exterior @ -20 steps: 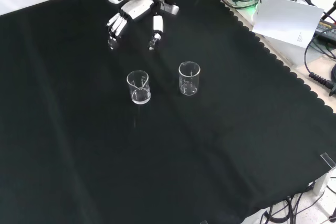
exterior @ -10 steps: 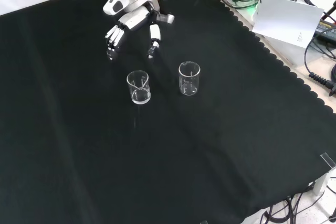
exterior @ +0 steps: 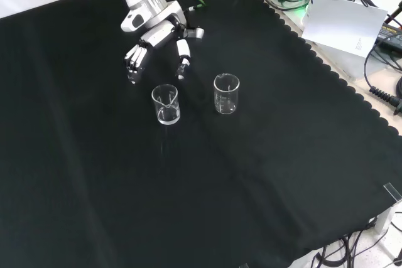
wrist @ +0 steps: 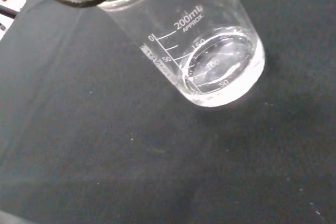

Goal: Pick up the beaker on the right.

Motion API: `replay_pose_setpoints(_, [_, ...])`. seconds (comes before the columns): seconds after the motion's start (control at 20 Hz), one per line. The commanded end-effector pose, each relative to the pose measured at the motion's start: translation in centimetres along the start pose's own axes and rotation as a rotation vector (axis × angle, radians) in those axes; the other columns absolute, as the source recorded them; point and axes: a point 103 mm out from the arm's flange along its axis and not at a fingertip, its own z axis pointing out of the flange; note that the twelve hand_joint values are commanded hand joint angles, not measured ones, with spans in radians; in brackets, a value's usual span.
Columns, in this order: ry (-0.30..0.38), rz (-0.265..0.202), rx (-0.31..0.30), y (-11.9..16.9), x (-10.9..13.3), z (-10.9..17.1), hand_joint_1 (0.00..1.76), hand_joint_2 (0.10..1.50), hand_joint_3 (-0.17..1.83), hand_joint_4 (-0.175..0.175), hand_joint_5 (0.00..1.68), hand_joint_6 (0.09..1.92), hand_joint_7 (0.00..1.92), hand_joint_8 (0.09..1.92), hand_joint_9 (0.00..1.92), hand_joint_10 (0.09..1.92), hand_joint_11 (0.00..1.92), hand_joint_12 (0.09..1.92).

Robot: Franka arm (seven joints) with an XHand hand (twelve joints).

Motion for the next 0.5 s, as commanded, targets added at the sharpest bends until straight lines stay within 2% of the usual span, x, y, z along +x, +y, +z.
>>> replay_pose_setpoints(0.05, [0.059,-0.041,0.044,1.2,-0.3,1.7,0.82,0.58,0.59,-0.049,0.41,0.09,0.20,0.67,0.35,0.67,0.02,1.40])
replay_pose_setpoints(0.35, [0.114,-0.064,0.043,1.9,-0.6,3.0,0.86,0.57,0.59,-0.036,0.36,0.09,0.14,0.65,0.29,0.65,0.00,1.39])
replay_pose_setpoints(0.5, [0.142,-0.080,0.023,2.0,-0.8,3.4,0.90,0.56,0.59,-0.033,0.38,0.09,0.15,0.65,0.28,0.65,0.00,1.38])
